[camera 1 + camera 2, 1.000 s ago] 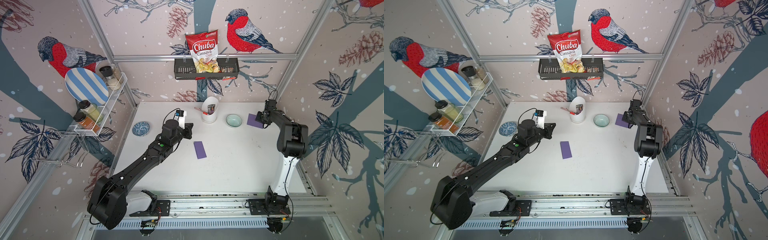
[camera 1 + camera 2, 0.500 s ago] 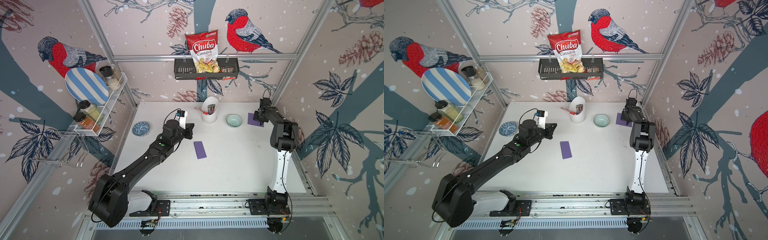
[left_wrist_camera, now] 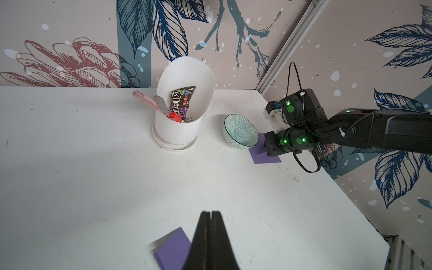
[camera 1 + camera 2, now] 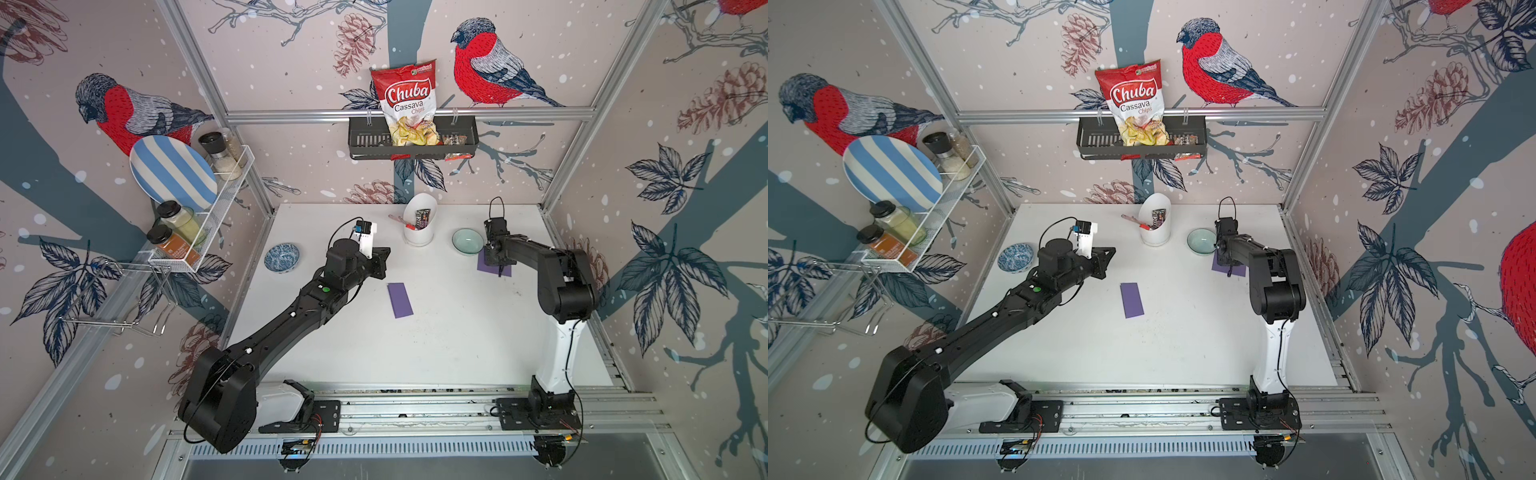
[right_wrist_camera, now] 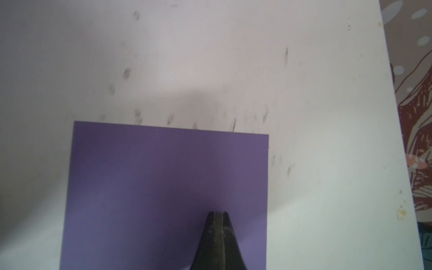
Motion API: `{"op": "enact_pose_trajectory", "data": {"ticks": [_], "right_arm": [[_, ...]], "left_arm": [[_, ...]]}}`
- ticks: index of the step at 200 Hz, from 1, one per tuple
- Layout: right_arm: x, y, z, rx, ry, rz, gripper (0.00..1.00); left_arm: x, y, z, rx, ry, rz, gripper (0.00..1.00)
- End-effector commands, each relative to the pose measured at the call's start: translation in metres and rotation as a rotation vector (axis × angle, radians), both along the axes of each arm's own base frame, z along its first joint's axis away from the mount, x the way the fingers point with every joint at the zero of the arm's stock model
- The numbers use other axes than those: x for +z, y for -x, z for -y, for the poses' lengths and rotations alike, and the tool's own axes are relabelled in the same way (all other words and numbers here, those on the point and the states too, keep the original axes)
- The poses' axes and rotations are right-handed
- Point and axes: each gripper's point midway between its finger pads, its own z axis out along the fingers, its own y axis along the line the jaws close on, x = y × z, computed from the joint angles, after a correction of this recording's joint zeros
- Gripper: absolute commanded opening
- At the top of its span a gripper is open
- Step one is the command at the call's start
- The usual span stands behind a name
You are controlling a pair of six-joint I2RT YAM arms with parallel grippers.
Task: Fold the square paper along the opposite sides
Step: Move the paper at the center of the board.
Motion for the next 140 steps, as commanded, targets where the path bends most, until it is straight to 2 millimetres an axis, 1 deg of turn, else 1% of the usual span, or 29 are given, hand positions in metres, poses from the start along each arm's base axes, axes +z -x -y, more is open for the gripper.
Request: {"op": "enact_pose_trajectory", "data": {"ticks": [1, 33, 42, 64, 82, 93, 104, 115, 128, 140], "right_arm": [[-0.033, 0.076, -0.017, 0.033, -0.042, -0.269, 0.0], [-0.023, 0.103, -0.045, 0.096, -0.039, -0.267, 0.0], [-0.02, 0.11, -0.057, 0.124, -0.048, -0.265, 0.0], [-0.016, 0.125, -0.095, 0.208, -0.101, -0.258, 0.0], [-0.014, 0.134, -0.133, 0.289, -0.177, -0.24, 0.0], [-0.014, 0.139, -0.158, 0.333, -0.256, -0.234, 0.0], [-0.014, 0.139, -0.177, 0.364, -0.327, -0.226, 0.0], [-0.013, 0.136, -0.189, 0.378, -0.364, -0.213, 0.0], [-0.012, 0.129, -0.195, 0.382, -0.367, -0.197, 0.0], [-0.01, 0.122, -0.196, 0.384, -0.361, -0.184, 0.0]], "left_arm": [[0.016, 0.002, 0.005, -0.025, 0.031, 0.04, 0.0], [0.019, 0.003, 0.003, -0.019, 0.039, 0.037, 0.0], [0.017, 0.004, 0.004, -0.019, 0.036, 0.03, 0.0], [0.015, 0.003, 0.004, -0.02, 0.035, 0.01, 0.0], [0.011, 0.002, 0.005, -0.022, 0.03, -0.012, 0.0], [0.009, 0.003, 0.007, -0.026, 0.029, -0.022, 0.0], [0.006, 0.003, 0.008, -0.026, 0.026, -0.035, 0.0], [0.005, 0.003, 0.01, -0.028, 0.025, -0.045, 0.0], [0.001, 0.004, 0.011, -0.03, 0.019, -0.063, 0.0], [-0.002, 0.004, 0.013, -0.029, 0.011, -0.08, 0.0]]}}
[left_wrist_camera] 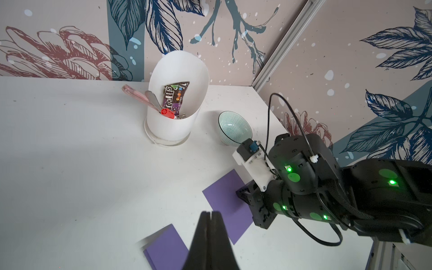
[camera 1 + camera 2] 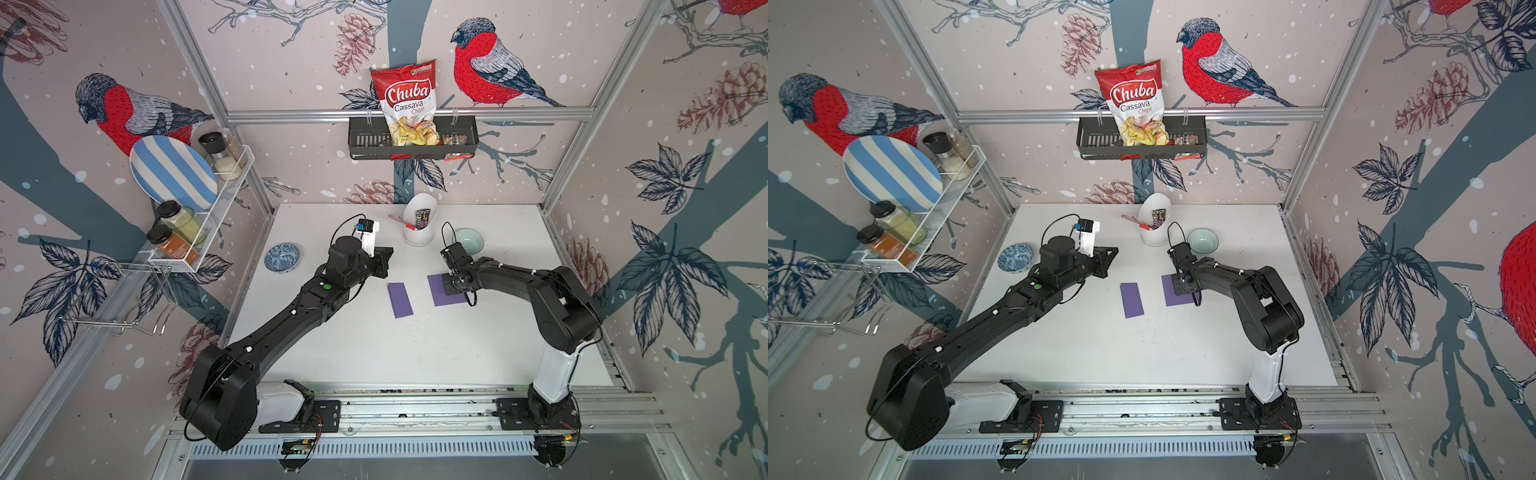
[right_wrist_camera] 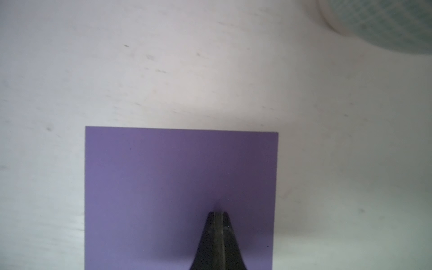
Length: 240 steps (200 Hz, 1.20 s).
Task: Fold the square paper along the opposite sides
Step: Move the paper at the center of the board.
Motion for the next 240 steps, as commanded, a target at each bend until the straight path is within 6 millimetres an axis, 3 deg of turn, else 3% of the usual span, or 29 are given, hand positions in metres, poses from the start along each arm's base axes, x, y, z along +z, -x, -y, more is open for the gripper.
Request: {"op": "enact_pose_trajectory", "data": {"ticks": [1, 30, 53, 79, 104, 140, 181, 207, 240], "right_arm": [[-0.012, 0.018, -0.019, 0.035, -0.087, -0.118, 0.0], [0.007, 0.006, -0.026, 0.043, -0.103, -0.075, 0.0], [0.048, -0.002, -0.033, 0.045, -0.154, 0.004, 0.0], [0.103, -0.009, -0.026, 0.024, -0.2, 0.117, 0.39], [0.127, -0.01, -0.011, -0.007, -0.235, 0.166, 0.53], [0.106, -0.006, 0.011, -0.064, -0.256, 0.128, 0.57], [0.083, -0.001, 0.006, -0.045, -0.303, 0.067, 0.57], [0.067, 0.001, 0.003, -0.037, -0.294, 0.03, 0.6], [0.045, -0.002, 0.005, -0.048, -0.274, -0.005, 0.61]], "left_arm": [[-0.004, 0.002, 0.004, -0.01, -0.002, -0.035, 0.0], [-0.017, 0.004, 0.014, -0.023, -0.012, -0.098, 0.0], [-0.032, 0.009, 0.027, -0.061, -0.004, -0.165, 0.0], [-0.046, 0.013, 0.039, -0.083, 0.026, -0.241, 0.0], [-0.058, 0.012, 0.048, -0.09, 0.064, -0.312, 0.0], [-0.09, 0.011, 0.077, -0.163, 0.121, -0.451, 0.0], [-0.125, 0.008, 0.119, -0.236, 0.132, -0.557, 0.0], [-0.149, 0.004, 0.126, -0.209, 0.068, -0.619, 0.0], [-0.177, -0.006, 0.117, -0.124, -0.041, -0.677, 0.0]]}}
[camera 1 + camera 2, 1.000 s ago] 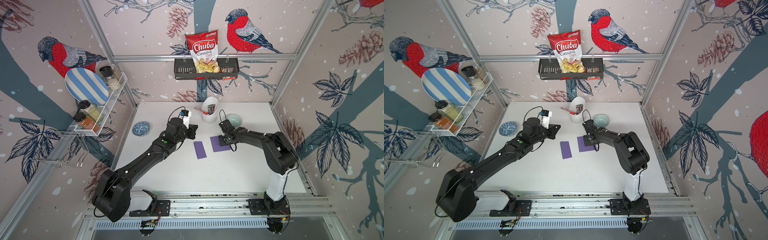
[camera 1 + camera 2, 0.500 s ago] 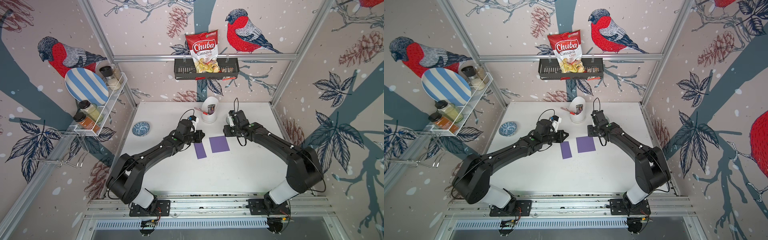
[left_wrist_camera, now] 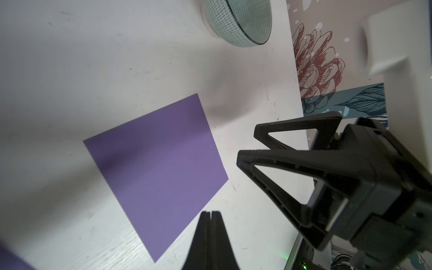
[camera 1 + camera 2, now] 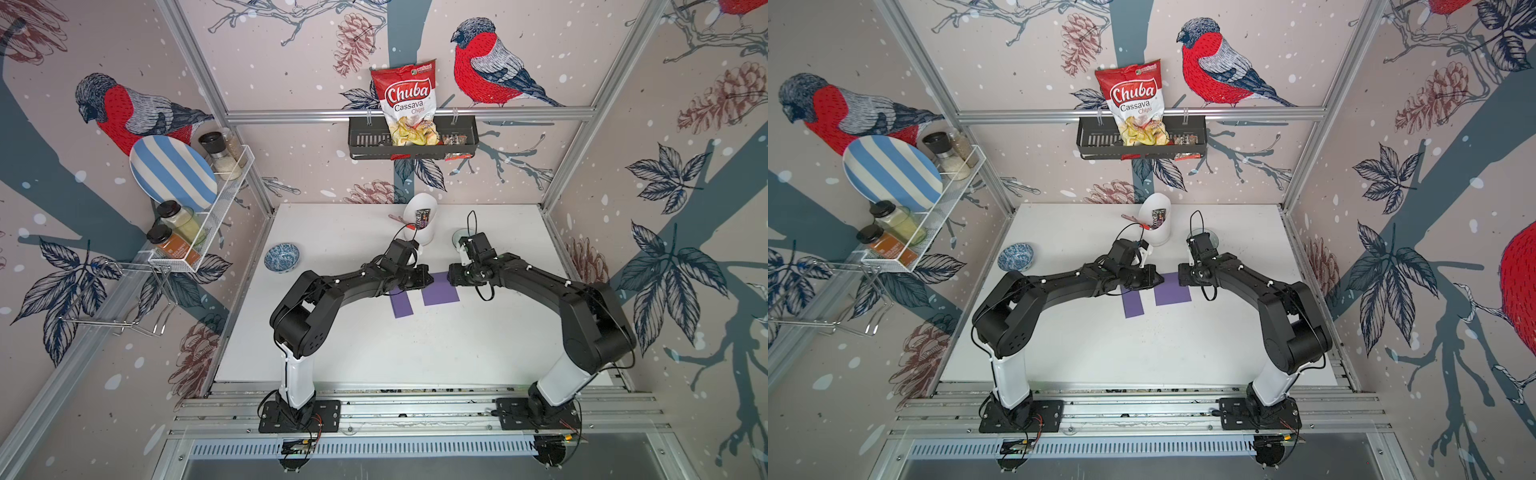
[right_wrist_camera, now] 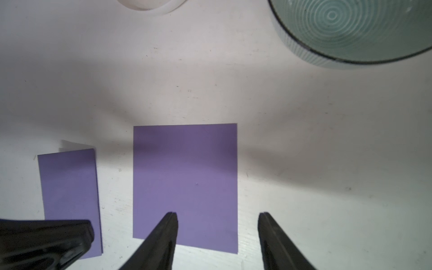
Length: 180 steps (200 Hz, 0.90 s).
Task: Fold the square paper along the opposite sides
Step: Move the paper at the center of the board, then pick up the paper from the center of the board.
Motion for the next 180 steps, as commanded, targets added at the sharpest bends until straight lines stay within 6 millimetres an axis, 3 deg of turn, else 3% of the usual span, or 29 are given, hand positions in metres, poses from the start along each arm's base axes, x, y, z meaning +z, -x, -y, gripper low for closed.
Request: {"op": "enact_pose_trajectory", "data": {"ticks": [1, 41, 88, 180], "right_arm": [[-0.009, -0.004, -0.003, -0.002, -0.011, -0.01, 0.61], [-0.028, -0.011, -0.005, 0.001, 0.024, -0.047, 0.62], [-0.041, -0.01, -0.002, 0.009, 0.099, -0.076, 0.62], [-0.062, -0.001, -0.009, 0.04, 0.115, -0.139, 0.62]], "left_arm": [[-0.021, -0.004, -0.011, 0.038, -0.112, -0.042, 0.0], [-0.046, -0.013, -0.024, 0.088, -0.272, -0.095, 0.0], [-0.071, -0.013, -0.025, 0.092, -0.319, -0.145, 0.0], [-0.076, -0.015, -0.028, 0.097, -0.361, -0.141, 0.0]]}}
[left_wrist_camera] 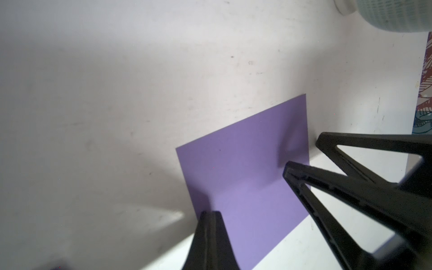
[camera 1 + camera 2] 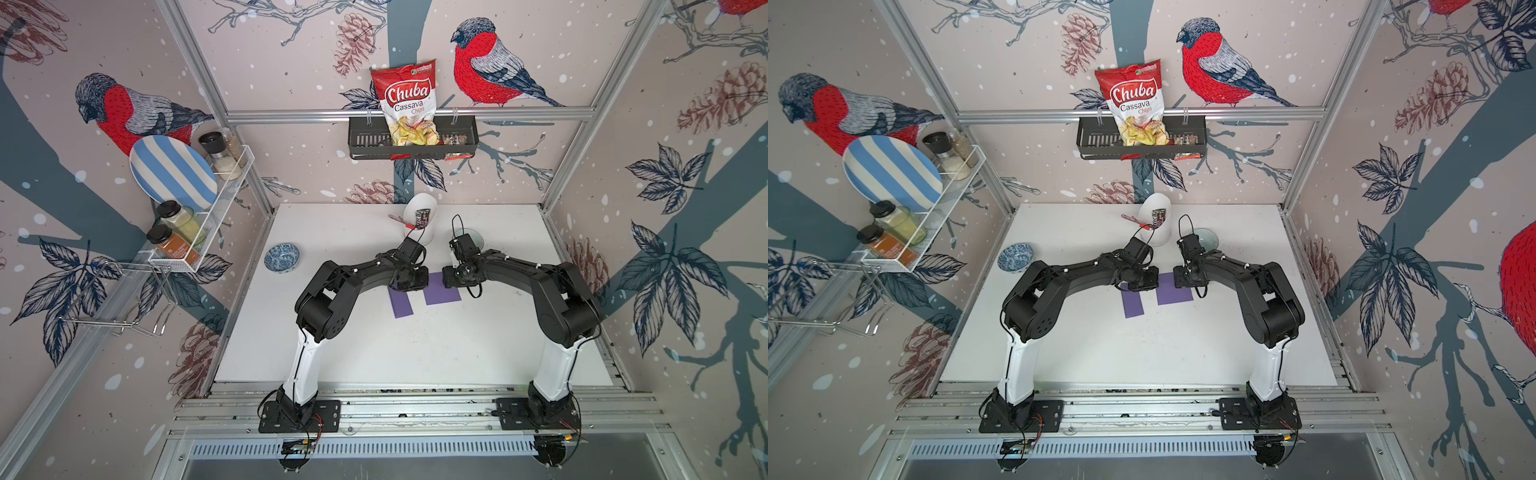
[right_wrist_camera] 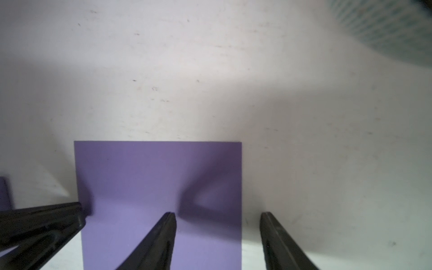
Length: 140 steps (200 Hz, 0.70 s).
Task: Fold the square paper along the opposite sides
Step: Pick up the paper from the center of the board.
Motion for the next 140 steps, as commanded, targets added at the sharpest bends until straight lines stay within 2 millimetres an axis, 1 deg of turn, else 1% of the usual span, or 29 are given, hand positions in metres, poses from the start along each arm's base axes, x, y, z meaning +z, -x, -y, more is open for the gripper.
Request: {"op": "enact_pose_trajectory", "data": {"ticks": [1, 61, 140], "right_arm": [[-0.013, 0.015, -0.002, 0.016, 0.0, -0.068, 0.62], [-0.019, 0.027, -0.014, 0.048, -0.07, -0.101, 0.61], [-0.013, 0.036, -0.022, 0.077, -0.126, -0.112, 0.59]], "left_arm": [[-0.011, 0.007, -0.011, 0.004, -0.065, -0.028, 0.0], [-0.013, 0.007, -0.011, -0.001, -0.067, -0.026, 0.0], [-0.013, 0.006, -0.011, -0.005, -0.071, -0.016, 0.0]]}}
